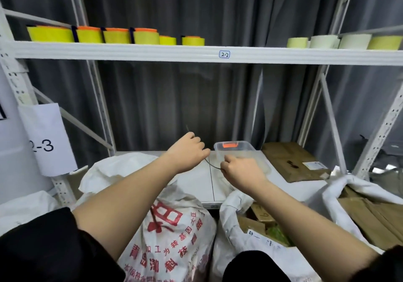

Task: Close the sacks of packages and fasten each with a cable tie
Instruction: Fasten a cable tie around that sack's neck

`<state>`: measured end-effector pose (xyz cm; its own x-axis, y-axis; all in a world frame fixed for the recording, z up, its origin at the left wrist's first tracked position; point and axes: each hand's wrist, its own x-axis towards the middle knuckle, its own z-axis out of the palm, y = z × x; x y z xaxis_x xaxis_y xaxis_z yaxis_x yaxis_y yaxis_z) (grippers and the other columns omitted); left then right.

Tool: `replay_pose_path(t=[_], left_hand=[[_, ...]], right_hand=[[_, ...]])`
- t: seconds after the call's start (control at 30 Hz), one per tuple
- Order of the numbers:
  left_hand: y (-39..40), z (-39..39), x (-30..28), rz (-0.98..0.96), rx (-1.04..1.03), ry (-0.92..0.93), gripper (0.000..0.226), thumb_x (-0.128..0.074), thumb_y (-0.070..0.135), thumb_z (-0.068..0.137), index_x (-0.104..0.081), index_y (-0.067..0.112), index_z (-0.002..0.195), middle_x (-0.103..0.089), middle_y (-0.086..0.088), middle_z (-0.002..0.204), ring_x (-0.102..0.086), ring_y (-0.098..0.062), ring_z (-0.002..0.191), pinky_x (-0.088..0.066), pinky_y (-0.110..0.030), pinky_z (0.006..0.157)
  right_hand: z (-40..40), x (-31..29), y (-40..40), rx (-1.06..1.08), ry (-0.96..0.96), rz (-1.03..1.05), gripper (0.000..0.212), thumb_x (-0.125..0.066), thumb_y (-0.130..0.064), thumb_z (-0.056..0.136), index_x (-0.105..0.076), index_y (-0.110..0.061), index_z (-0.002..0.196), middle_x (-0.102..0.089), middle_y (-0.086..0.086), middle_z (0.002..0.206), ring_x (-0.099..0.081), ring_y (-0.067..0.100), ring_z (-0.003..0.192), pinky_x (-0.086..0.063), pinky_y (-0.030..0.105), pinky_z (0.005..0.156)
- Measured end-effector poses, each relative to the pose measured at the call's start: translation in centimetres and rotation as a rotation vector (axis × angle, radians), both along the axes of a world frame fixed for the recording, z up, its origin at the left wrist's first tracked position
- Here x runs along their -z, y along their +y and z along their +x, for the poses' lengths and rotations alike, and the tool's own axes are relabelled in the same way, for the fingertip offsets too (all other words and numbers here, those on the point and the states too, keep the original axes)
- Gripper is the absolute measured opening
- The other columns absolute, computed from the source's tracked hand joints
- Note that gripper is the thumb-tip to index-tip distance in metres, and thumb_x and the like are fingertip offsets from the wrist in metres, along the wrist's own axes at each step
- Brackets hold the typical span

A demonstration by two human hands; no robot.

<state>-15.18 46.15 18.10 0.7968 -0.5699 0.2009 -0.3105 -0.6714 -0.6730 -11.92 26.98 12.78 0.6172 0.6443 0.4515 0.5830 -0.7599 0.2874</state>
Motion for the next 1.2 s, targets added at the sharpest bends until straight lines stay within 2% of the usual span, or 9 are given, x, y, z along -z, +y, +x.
replay_pose_path(t=[0.1, 0.17, 0.23, 0.33, 0.53, 0.6, 0.7, 0.9, 1.2], left_hand=[[-0.3, 3.7, 2.7, -0.172, 0.124, -0.044, 0.036, -0.057, 0.01, 0.078, -0.061, 0.012, 0.113, -0.065, -0.004, 0.089, -0.06, -0.024, 0.078, -0.047, -0.035, 0.069], [-1.0, 6.0, 4.7, -0.245, 0.061, 0.021, 0.042, -0.053, 0.014, 0.083, -0.053, 0.013, 0.125, -0.061, -0.004, 0.107, -0.059, -0.024, 0.091, -0.043, -0.035, 0.073], [-1.8, 8.4, 6.7, -0.274, -0.079, 0.108, 0.036, -0.041, 0.015, 0.092, -0.044, 0.013, 0.128, -0.054, -0.006, 0.118, -0.053, -0.026, 0.104, -0.038, -0.036, 0.08], [-2.1, 12.2, 10.3, -0.266, -0.215, 0.171, 0.026, -0.035, 0.016, 0.095, -0.044, 0.011, 0.119, -0.06, -0.008, 0.113, -0.058, -0.03, 0.1, -0.032, -0.034, 0.074], [-1.0, 17.6, 16.9, -0.324, -0.238, 0.3, 0.019, -0.038, 0.019, 0.095, -0.051, 0.012, 0.106, -0.065, -0.008, 0.101, -0.062, -0.029, 0.09, -0.026, -0.032, 0.07], [-0.4, 18.5, 18.2, -0.367, -0.189, 0.288, 0.01, -0.059, 0.024, 0.083, -0.059, 0.014, 0.087, -0.065, -0.005, 0.076, -0.063, -0.026, 0.066, -0.031, -0.029, 0.062], [1.1, 20.0, 21.7, -0.396, -0.11, 0.251, 0.019, -0.077, 0.024, 0.055, -0.059, 0.018, 0.059, -0.052, 0.002, 0.045, -0.048, -0.019, 0.033, -0.033, -0.021, 0.046], [3.5, 19.4, 24.2, -0.47, -0.098, 0.228, 0.008, -0.056, 0.026, 0.064, -0.061, 0.02, 0.061, -0.057, 0.002, 0.048, -0.052, -0.018, 0.036, -0.042, -0.026, 0.045], [5.7, 13.7, 19.9, -0.487, -0.138, 0.181, 0.013, -0.053, 0.024, 0.065, -0.064, 0.02, 0.061, -0.059, 0.002, 0.051, -0.056, -0.017, 0.04, -0.045, -0.026, 0.044]], right_hand=[[3.6, 1.8, -0.5, 0.075, 0.09, -0.017, 0.04, -0.093, -0.014, 0.04, -0.053, -0.015, 0.047, -0.045, 0.0, 0.049, -0.044, 0.021, 0.028, -0.01, 0.019, 0.039], [6.3, 2.8, -1.0, 0.137, 0.109, -0.061, 0.032, -0.09, -0.014, 0.049, -0.058, -0.013, 0.053, -0.049, 0.003, 0.054, -0.051, 0.025, 0.034, -0.018, 0.022, 0.038], [9.4, 4.2, -1.9, 0.197, 0.171, -0.073, 0.007, -0.068, -0.015, 0.081, -0.067, -0.009, 0.08, -0.06, 0.009, 0.08, -0.065, 0.032, 0.065, -0.034, 0.031, 0.049], [14.3, 6.6, -2.8, 0.376, 0.289, -0.036, 0.024, -0.042, -0.015, 0.096, -0.064, -0.01, 0.104, -0.061, 0.008, 0.105, -0.063, 0.032, 0.095, -0.034, 0.029, 0.062], [22.5, 12.4, -3.4, 0.556, 0.374, 0.049, 0.025, -0.04, -0.016, 0.095, -0.064, -0.01, 0.09, -0.064, 0.007, 0.102, -0.061, 0.029, 0.097, -0.029, 0.025, 0.056], [24.4, 14.1, -3.0, 0.596, 0.411, 0.061, 0.024, -0.041, -0.016, 0.095, -0.061, -0.011, 0.083, -0.065, 0.008, 0.103, -0.06, 0.029, 0.098, -0.032, 0.026, 0.061], [27.2, 16.5, -1.7, 0.657, 0.438, 0.085, 0.026, -0.042, -0.017, 0.095, -0.066, -0.011, 0.101, -0.066, 0.008, 0.106, -0.06, 0.029, 0.102, -0.038, 0.028, 0.071], [28.2, 18.6, 0.1, 0.736, 0.612, 0.099, 0.038, -0.031, -0.03, 0.103, -0.059, -0.011, 0.12, -0.06, 0.01, 0.125, -0.052, 0.028, 0.117, -0.039, 0.032, 0.092], [22.0, 13.5, 1.4, 0.552, 0.395, 0.193, 0.037, -0.034, -0.025, 0.1, -0.067, -0.007, 0.1, -0.066, 0.013, 0.105, -0.055, 0.033, 0.102, -0.041, 0.034, 0.078]])
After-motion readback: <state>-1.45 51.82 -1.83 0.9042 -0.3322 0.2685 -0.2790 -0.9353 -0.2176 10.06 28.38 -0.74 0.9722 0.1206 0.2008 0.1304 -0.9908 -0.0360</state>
